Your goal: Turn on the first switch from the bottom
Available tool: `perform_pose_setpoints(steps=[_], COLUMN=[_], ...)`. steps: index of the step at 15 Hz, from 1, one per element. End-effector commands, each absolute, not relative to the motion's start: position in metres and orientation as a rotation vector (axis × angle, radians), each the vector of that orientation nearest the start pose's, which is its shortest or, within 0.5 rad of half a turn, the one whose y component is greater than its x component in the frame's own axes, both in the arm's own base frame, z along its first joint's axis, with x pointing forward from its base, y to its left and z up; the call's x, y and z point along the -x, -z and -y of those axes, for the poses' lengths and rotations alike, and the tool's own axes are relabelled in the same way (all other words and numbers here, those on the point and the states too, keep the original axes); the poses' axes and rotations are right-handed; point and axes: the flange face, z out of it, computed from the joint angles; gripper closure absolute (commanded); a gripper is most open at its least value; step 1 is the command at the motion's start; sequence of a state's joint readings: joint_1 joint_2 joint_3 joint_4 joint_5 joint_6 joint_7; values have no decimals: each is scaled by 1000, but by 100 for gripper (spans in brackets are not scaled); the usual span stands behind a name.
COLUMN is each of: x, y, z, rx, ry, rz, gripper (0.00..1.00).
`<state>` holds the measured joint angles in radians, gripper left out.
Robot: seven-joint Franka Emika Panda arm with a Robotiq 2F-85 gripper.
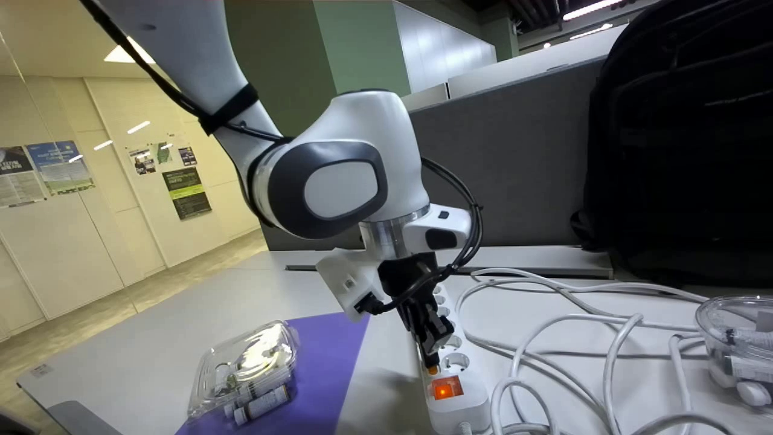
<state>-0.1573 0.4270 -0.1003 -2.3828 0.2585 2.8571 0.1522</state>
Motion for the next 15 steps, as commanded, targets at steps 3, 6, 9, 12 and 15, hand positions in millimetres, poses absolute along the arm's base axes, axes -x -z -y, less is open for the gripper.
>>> perform_pose_setpoints(steps=[3,6,9,12,15], x=[-484,-486,-487,-488,-486], y=[-97,-97,-123,-152,-168], z=[151,142,128,117,102], rx=[3097,3128,3086,3047,3026], ry=[108,123,117,136,118], rz=[-1177,-1231,-1168,-1112,-1058], gripper=[100,100,100,100,74])
